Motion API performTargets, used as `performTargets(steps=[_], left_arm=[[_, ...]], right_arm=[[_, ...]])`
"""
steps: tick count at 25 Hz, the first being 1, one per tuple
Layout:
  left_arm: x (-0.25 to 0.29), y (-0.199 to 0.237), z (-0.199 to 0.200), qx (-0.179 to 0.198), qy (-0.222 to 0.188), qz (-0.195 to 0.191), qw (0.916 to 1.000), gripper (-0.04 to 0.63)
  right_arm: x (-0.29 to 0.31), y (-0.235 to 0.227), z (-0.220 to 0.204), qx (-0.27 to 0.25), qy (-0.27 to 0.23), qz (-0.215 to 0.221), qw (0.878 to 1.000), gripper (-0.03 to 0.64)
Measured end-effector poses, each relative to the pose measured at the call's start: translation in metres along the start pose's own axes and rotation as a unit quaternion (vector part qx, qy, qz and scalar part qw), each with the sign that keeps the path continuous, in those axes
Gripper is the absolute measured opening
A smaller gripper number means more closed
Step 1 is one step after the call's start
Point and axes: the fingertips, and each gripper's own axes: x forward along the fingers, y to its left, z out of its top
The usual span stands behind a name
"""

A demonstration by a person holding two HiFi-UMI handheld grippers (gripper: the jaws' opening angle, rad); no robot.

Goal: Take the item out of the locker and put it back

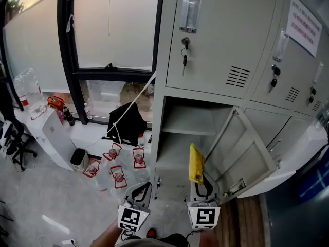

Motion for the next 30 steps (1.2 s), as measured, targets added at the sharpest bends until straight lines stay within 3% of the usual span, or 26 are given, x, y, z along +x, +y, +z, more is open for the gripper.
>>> performTargets(steps=[4,12,21,30], left_arm=[[-0.004,0.009,0.002,0.002,-0.001,0.008,1.0000,0.021],[-0.006,0.028,-0.002,-0.005,0.006,0.041,0.9991,0.021],[0.010,0.052,-0.002,-0.014,0.006,0.076,0.9970,0.021],[0.035,0.070,-0.004,-0.021,0.013,0.100,0.9947,0.021]], right_arm=[[0.023,-0.002,0.013,-0.032,-0.006,0.003,0.999,0.091],[0.077,0.002,0.030,-0.047,-0.026,0.033,0.998,0.092],[0.144,0.014,0.024,-0.115,-0.003,0.078,0.990,0.092],[0.193,0.016,0.007,-0.192,0.028,0.093,0.977,0.097]])
